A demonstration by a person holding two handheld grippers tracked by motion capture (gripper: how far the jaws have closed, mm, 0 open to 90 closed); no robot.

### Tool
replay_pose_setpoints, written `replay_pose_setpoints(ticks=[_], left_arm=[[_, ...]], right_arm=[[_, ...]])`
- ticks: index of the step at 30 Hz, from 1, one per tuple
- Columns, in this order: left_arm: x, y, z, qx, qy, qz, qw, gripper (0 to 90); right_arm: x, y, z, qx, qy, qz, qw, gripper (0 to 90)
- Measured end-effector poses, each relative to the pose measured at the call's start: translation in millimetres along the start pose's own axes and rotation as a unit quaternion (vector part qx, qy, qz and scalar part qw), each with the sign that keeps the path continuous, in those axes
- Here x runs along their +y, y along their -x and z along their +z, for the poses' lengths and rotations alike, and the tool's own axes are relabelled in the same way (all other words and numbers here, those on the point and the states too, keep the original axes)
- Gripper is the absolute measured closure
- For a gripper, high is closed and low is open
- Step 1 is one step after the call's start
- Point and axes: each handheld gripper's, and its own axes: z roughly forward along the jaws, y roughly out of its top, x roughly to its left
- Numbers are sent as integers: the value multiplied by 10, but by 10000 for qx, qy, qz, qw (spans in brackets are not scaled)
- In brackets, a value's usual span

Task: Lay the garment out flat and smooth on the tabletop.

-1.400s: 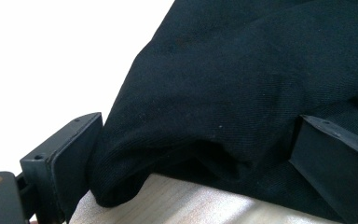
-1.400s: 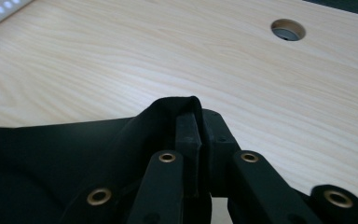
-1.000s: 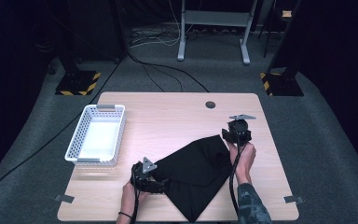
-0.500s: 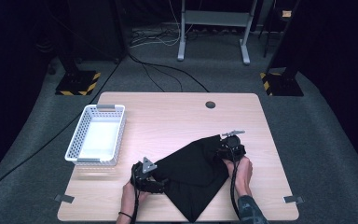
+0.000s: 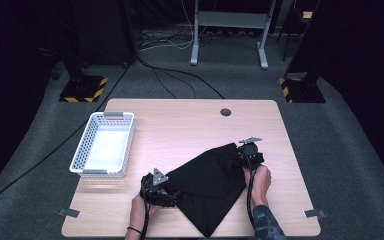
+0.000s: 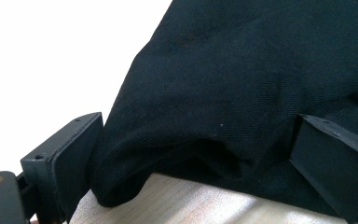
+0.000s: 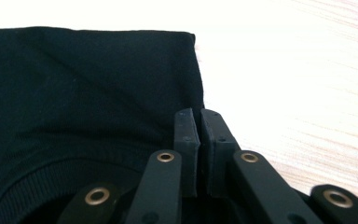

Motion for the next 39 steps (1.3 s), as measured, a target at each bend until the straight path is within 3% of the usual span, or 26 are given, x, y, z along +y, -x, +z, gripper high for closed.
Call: replay_pose_setpoints(ticks=[9,11,12,14,19,21,24,29,34,39], left_arm=[[0,1,1,1,1,-3,10000,43],[0,1,0,2,2,-3,10000,42],[0,0,0,3,-1,1,10000,43],[0,1,0,4,-3,0,10000,42],[2,0,2,-2,-2,-1,10000,42],[3,0,2,-1,-2,-1,10000,42],[3,-1,3,-1,-2,3,10000,42],[3,0,3,1,-1,0,10000,42],[3,1,3,4,-3,5,10000,42],[16,19,14,47,-20,-16,10000,42]], right_arm=[[63,144,-45,-174,258,354,9989,814],[59,159,-39,-45,133,368,9992,671],[43,163,-41,97,68,316,9994,629],[-28,166,-92,147,62,195,9997,537],[-251,221,-240,417,261,286,9984,315],[-369,224,-274,486,466,298,9973,213],[-524,210,-243,665,516,248,9961,149],[-687,225,-167,739,589,270,9952,127],[-729,249,-178,750,672,116,9948,120],[-755,270,-186,763,699,127,9946,120]])
